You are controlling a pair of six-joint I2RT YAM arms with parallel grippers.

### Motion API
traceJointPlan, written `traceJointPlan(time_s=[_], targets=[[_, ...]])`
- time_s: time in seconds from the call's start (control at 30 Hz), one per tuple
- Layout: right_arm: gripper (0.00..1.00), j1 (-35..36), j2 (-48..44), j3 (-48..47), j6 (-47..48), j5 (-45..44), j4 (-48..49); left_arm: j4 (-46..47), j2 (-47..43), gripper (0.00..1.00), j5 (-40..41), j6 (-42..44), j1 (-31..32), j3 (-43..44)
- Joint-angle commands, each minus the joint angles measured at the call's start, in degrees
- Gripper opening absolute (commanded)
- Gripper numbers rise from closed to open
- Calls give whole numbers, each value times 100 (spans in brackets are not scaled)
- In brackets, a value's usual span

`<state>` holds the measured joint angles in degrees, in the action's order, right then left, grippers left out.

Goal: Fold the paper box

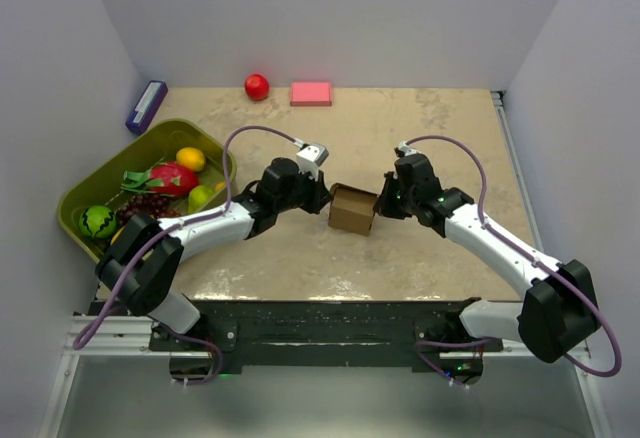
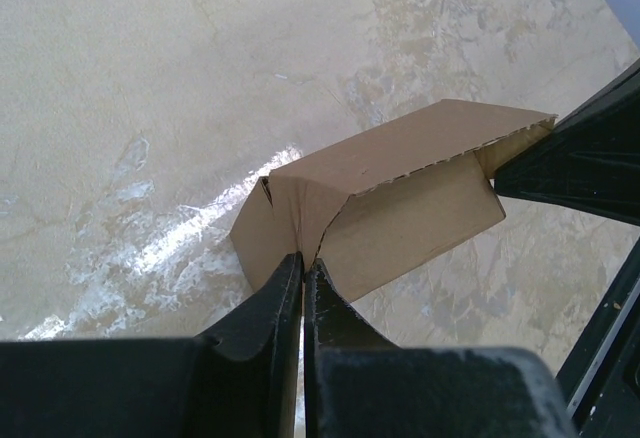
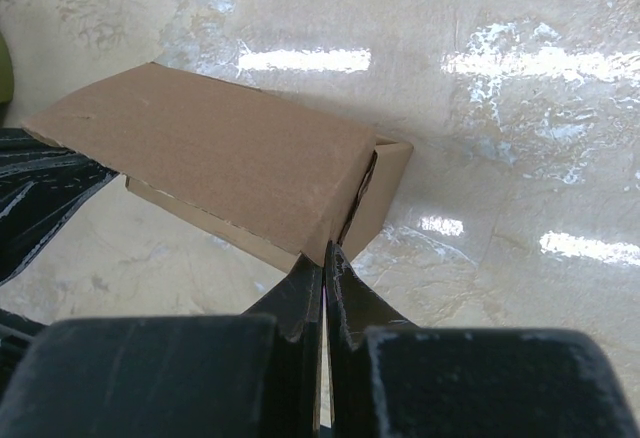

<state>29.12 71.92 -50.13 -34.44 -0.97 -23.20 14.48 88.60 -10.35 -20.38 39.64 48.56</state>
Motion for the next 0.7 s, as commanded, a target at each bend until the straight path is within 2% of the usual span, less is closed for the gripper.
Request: traceJointPlan(time_s=[0.0,0.23,0.37,0.5,0.6,0.67], targets=[[3,-3,33,-164,130,-131,-316,-24,52,2,24,-10,114,233],[25,-3,-178,-418,156,-394,-685,-270,61,3,121,122,123,365],[48,5,-397,-568,209,-597,-958,-296,52,4,121,131,132,374],[51,84,-669,-752,244,-922,-1169,-323,44,4,112,131,132,400],[50,496,-933,-884,332,-1212,-933,-341,44,4,112,140,132,392],[46,1049,-891,-1024,420,-1500,-862,-341,52,4,112,131,132,392]])
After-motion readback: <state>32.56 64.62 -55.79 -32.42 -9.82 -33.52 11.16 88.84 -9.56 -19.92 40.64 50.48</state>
